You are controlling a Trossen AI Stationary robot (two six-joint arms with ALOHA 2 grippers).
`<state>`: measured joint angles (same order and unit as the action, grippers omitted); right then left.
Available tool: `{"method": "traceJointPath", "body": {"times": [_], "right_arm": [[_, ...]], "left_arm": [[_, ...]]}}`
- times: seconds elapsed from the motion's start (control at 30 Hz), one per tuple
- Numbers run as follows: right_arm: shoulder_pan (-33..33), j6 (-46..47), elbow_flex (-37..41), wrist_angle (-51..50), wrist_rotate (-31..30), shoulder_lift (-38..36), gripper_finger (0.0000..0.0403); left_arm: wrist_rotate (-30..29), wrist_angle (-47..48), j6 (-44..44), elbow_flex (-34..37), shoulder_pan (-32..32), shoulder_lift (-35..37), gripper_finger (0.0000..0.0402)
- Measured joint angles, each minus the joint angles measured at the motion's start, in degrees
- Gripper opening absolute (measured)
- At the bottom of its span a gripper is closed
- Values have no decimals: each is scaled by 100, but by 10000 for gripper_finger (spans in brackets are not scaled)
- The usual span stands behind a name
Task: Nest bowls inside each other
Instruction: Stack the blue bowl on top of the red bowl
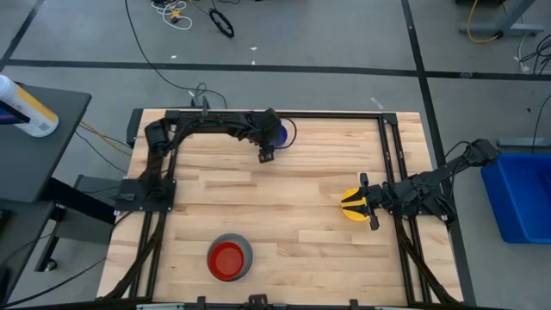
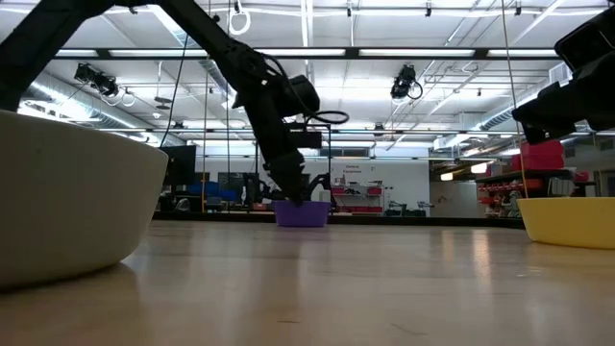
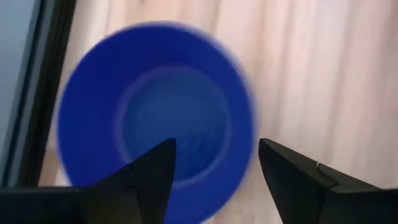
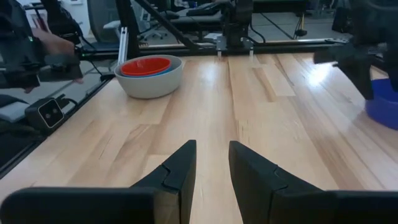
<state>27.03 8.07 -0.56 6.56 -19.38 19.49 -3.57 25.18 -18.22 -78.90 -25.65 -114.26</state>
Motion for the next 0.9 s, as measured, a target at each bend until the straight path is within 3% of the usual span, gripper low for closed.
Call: {"method": "traceJointPath", "body": {"times": [0.1, 0.2, 0.3, 0.4, 0.43, 0.63, 0.9], "right_arm": [[0, 3, 0, 4, 0, 2, 104], [0, 3, 0, -23, 0, 2, 103], [0, 3, 0, -80, 0, 2, 103], [0, 5, 0, -86, 0, 7, 102], [0, 5, 0, -86, 0, 5, 102], [4, 101, 0, -135, 2, 4, 101], [4, 221, 0, -199, 59, 5, 102]], "left_arm": [[114, 128, 24, -210, -52, -223, 229], [147, 263, 36, -239, -18, -342, 195], [-34, 231, -53, -253, 120, -395, 127], [-235, 313, -207, -251, 279, -391, 28], [-353, 355, -230, -251, 337, -391, 17], [-1295, 761, -315, -242, 885, -168, 6], [-2005, 1960, 800, -54, 2388, 1376, 5]]}}
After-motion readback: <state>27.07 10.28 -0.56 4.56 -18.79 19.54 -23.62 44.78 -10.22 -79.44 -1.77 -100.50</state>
